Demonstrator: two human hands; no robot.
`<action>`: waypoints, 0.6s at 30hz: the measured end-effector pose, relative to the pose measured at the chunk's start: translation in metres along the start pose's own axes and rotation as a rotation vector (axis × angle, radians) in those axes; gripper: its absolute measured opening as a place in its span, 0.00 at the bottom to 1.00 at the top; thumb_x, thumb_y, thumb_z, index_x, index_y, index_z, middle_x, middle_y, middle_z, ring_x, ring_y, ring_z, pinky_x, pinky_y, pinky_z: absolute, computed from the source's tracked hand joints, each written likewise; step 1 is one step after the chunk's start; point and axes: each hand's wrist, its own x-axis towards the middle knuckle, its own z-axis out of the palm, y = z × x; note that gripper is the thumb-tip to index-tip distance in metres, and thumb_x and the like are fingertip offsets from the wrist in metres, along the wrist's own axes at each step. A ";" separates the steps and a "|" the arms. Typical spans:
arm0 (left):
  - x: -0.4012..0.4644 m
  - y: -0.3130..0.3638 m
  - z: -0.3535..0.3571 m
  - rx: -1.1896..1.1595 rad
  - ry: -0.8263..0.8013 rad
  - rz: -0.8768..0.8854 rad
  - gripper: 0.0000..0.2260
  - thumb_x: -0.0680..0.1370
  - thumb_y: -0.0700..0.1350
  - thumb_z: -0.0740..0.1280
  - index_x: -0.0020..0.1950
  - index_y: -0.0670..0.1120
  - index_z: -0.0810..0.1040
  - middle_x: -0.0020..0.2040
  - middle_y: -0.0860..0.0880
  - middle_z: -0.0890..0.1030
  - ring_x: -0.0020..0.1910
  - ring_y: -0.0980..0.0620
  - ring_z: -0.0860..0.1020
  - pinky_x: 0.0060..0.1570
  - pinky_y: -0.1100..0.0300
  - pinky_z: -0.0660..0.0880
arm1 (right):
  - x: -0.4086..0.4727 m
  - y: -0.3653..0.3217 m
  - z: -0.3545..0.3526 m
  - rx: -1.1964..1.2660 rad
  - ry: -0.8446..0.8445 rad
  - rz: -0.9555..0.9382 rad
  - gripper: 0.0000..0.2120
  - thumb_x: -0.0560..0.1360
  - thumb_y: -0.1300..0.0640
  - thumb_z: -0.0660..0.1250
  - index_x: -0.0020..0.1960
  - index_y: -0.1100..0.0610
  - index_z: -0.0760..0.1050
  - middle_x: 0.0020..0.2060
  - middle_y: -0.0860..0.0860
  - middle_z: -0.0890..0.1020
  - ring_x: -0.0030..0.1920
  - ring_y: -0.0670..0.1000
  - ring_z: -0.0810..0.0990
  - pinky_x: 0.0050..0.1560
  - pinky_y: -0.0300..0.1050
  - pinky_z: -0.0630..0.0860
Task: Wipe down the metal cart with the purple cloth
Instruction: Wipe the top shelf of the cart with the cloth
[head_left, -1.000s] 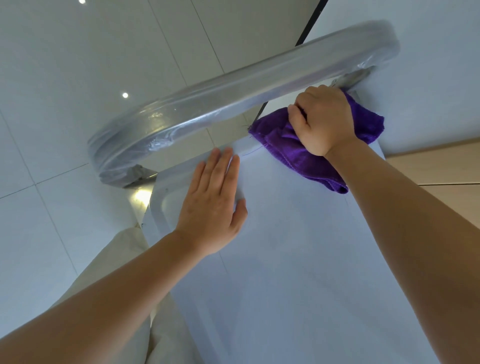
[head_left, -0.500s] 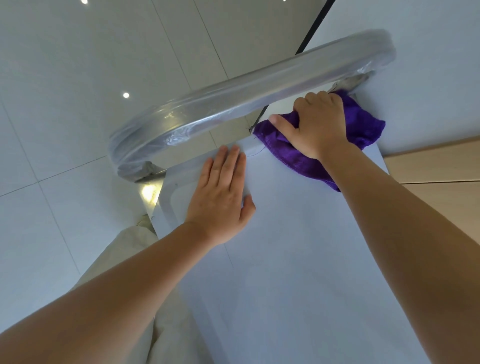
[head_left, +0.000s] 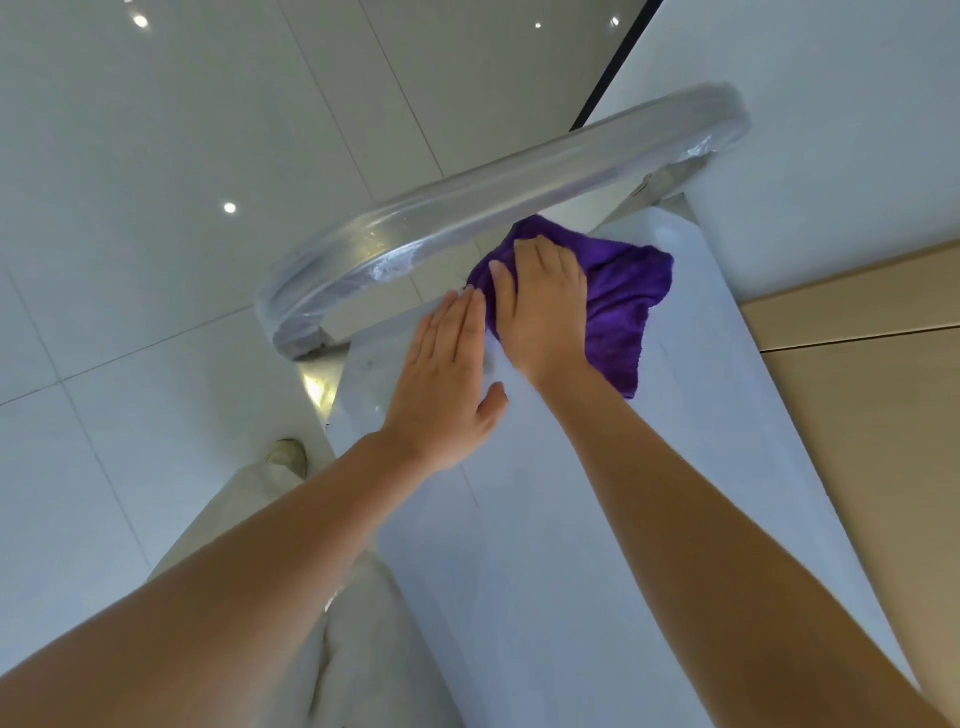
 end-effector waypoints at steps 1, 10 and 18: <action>0.000 0.002 -0.006 -0.088 -0.019 -0.025 0.34 0.73 0.49 0.62 0.74 0.34 0.55 0.73 0.37 0.62 0.73 0.40 0.59 0.71 0.54 0.52 | -0.010 -0.012 -0.002 0.135 0.023 0.057 0.17 0.79 0.54 0.54 0.47 0.64 0.76 0.41 0.56 0.80 0.44 0.57 0.76 0.49 0.44 0.68; -0.052 0.026 -0.078 -0.910 -0.275 -0.268 0.34 0.67 0.41 0.61 0.69 0.64 0.58 0.48 0.67 0.77 0.44 0.62 0.78 0.40 0.68 0.76 | -0.069 -0.088 -0.054 1.018 0.036 1.036 0.17 0.81 0.47 0.55 0.40 0.54 0.74 0.33 0.48 0.76 0.33 0.42 0.76 0.35 0.34 0.72; -0.083 0.011 -0.137 -0.918 -0.168 -0.081 0.15 0.75 0.48 0.62 0.60 0.61 0.68 0.53 0.62 0.78 0.54 0.61 0.78 0.53 0.65 0.74 | -0.088 -0.169 -0.087 1.226 0.260 1.160 0.17 0.79 0.46 0.56 0.35 0.54 0.68 0.28 0.47 0.70 0.29 0.47 0.69 0.32 0.41 0.70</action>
